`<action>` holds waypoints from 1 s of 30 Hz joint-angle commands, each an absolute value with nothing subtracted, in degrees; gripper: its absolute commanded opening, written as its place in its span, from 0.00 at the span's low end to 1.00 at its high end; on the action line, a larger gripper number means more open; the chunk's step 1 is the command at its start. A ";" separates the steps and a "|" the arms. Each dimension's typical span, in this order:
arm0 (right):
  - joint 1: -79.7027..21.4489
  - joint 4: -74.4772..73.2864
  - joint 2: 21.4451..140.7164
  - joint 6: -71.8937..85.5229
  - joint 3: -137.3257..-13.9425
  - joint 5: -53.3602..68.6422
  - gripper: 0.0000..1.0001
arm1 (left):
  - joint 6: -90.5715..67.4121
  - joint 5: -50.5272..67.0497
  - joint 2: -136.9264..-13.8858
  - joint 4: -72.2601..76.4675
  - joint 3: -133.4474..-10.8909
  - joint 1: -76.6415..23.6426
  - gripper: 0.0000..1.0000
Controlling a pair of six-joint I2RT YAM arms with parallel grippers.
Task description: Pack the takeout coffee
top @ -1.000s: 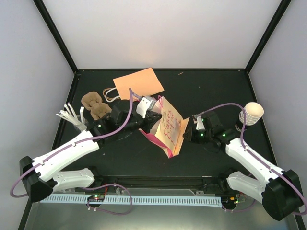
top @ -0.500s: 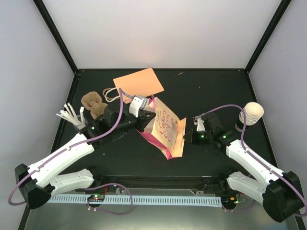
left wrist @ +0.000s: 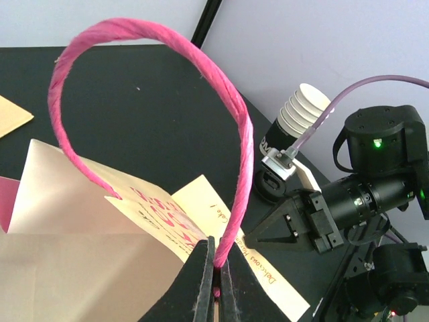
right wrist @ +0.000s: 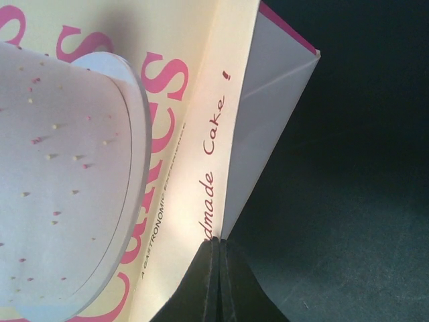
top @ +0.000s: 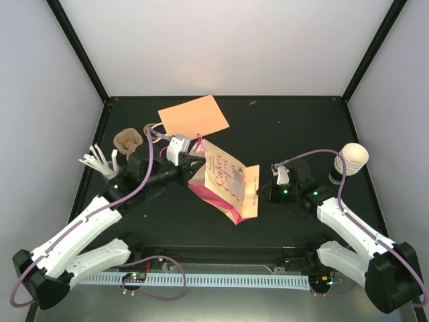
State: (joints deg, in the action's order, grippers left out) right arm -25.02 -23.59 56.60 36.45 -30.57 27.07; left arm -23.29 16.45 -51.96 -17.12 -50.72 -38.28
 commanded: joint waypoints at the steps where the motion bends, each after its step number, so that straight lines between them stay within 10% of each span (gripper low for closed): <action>1: -23.51 -23.36 56.20 36.56 -28.78 28.01 0.01 | -23.88 17.22 -47.92 -14.17 -49.14 -36.66 0.01; 30: -20.31 -23.63 55.41 36.89 -25.14 26.34 0.01 | -21.30 14.67 -40.25 -16.52 -43.27 -32.24 0.01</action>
